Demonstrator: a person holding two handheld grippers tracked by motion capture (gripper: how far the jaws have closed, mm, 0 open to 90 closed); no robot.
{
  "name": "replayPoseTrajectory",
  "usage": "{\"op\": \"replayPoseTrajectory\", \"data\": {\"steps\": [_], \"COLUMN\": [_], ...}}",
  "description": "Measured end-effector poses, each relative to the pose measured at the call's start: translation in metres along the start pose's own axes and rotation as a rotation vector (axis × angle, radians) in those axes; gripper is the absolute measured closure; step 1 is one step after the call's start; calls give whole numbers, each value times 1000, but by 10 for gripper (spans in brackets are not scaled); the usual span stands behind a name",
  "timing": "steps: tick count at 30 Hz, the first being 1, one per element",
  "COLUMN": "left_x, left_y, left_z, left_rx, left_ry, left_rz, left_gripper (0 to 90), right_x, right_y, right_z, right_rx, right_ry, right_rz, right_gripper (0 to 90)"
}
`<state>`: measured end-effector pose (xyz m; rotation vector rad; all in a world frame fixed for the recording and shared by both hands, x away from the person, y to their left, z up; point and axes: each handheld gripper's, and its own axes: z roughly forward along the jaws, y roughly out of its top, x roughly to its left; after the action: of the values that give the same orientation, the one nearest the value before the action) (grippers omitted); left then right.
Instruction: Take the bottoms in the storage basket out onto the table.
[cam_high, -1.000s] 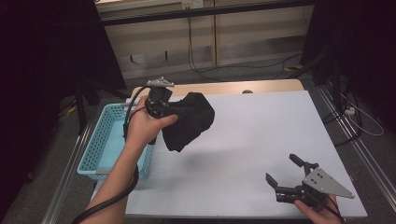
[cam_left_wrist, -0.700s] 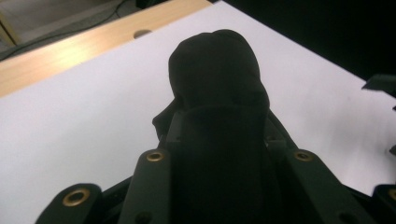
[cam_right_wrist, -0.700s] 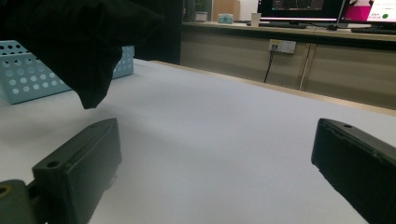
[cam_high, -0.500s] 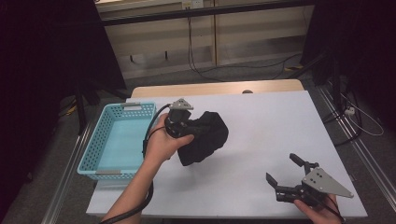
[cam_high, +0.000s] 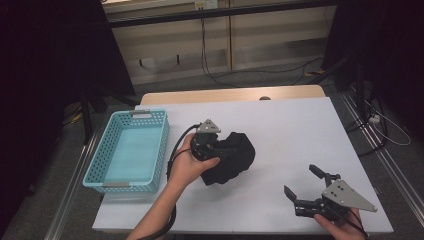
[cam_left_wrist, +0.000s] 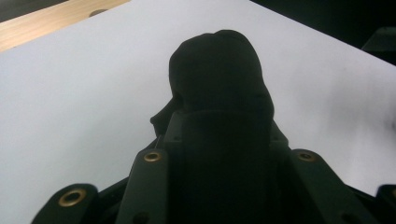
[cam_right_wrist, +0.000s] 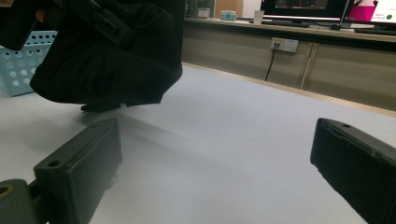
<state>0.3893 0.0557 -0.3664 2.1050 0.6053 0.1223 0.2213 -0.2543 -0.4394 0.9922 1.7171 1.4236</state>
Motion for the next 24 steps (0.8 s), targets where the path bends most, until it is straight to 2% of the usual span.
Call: {"op": "replayPoseTrajectory", "data": {"steps": [2,3,4,7,8,9,11,13,17,24], "left_x": [-1,-1,-2,0,0,1,1,3,8,14], "left_y": [-3,-5,-6,-9,-10,-13,-15,-17,-21,-27], "left_z": [4,5,6,6,5,4,3,1,-5,-11], "left_rx": [-40,-54,-76,-116,-122,-126,-122,-117,-98,-87], "left_ry": [-2,2,10,-7,-3,12,20,21,60,65], "left_rz": [34,35,23,-15,-15,4,4,-15,22,29], "left_gripper": [611,560,489,244,244,214,192,159,113,97], "right_x": [0,1,1,0,0,0,0,0,0,0], "right_y": [0,0,0,0,0,0,0,0,1,1], "right_z": [0,0,0,0,0,0,0,0,3,3], "right_rx": [1,1,1,2,2,3,3,4,7,10], "right_ry": [0,-1,-1,-3,-3,-3,-4,-7,-6,0], "right_rz": [0,2,3,1,1,2,2,3,5,1], "right_gripper": [14,14,14,14,14,15,14,15,14,14]}}
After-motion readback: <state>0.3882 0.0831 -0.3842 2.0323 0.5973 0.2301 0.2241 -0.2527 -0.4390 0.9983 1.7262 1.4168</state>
